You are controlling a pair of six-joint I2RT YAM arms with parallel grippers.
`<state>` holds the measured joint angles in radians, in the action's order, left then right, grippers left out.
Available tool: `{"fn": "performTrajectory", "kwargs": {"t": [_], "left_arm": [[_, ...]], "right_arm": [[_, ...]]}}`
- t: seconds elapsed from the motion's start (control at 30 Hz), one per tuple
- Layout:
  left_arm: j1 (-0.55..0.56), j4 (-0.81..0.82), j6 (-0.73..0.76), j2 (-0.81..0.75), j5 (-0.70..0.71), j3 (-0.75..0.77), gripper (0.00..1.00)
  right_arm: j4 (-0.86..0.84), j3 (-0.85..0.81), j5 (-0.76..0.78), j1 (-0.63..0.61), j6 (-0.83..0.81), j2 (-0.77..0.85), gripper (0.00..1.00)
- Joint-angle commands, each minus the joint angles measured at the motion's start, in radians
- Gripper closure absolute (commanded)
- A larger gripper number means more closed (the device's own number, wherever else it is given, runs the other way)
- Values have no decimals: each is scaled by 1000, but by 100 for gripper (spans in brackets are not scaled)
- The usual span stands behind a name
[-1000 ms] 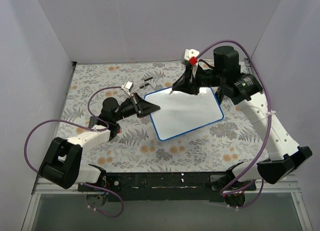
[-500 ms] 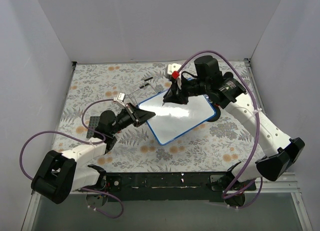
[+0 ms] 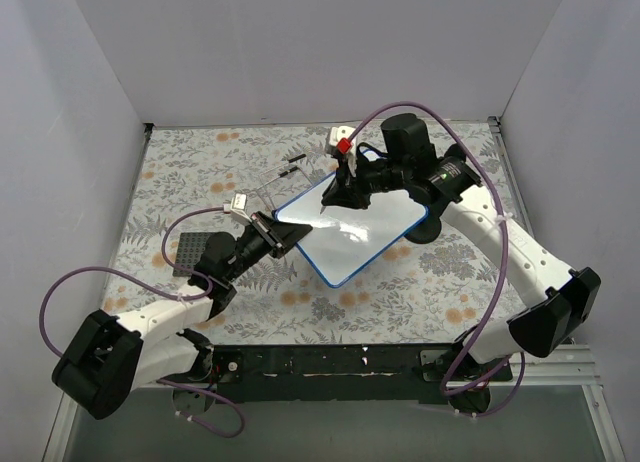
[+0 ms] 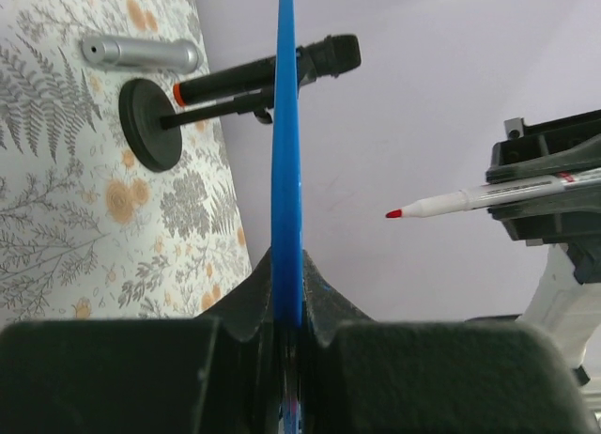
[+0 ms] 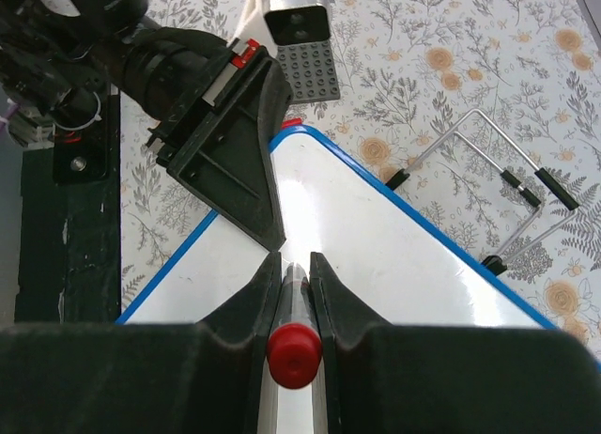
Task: Write a sentence on the whiteboard
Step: Hold the whiteboard at the center of the board.
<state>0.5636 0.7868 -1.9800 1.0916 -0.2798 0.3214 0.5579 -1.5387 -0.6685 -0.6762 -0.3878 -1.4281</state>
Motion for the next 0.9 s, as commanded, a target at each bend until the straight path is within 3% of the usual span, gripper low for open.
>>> {"fn": "performTrajectory", "kwargs": {"t": [0.0,0.1,0.23,0.4,0.87], "left_arm": [[22,75,-49,-61,159,1,100],[28,78,-46,-44,154,8,100],[33,57,-30,-61,140,10,100],[33,-4,1,-145,165,-27,100],[33,3,4,-223,195,-87,100]], "right_arm": [[-82,-20,62,-2,76,-8,99],[-79,-23,57,-2,67,0,99],[37,-70,18,10,-66,37,99],[43,-28,-71,81,-60,90,99],[33,-3,-221,121,-36,80,99]]}}
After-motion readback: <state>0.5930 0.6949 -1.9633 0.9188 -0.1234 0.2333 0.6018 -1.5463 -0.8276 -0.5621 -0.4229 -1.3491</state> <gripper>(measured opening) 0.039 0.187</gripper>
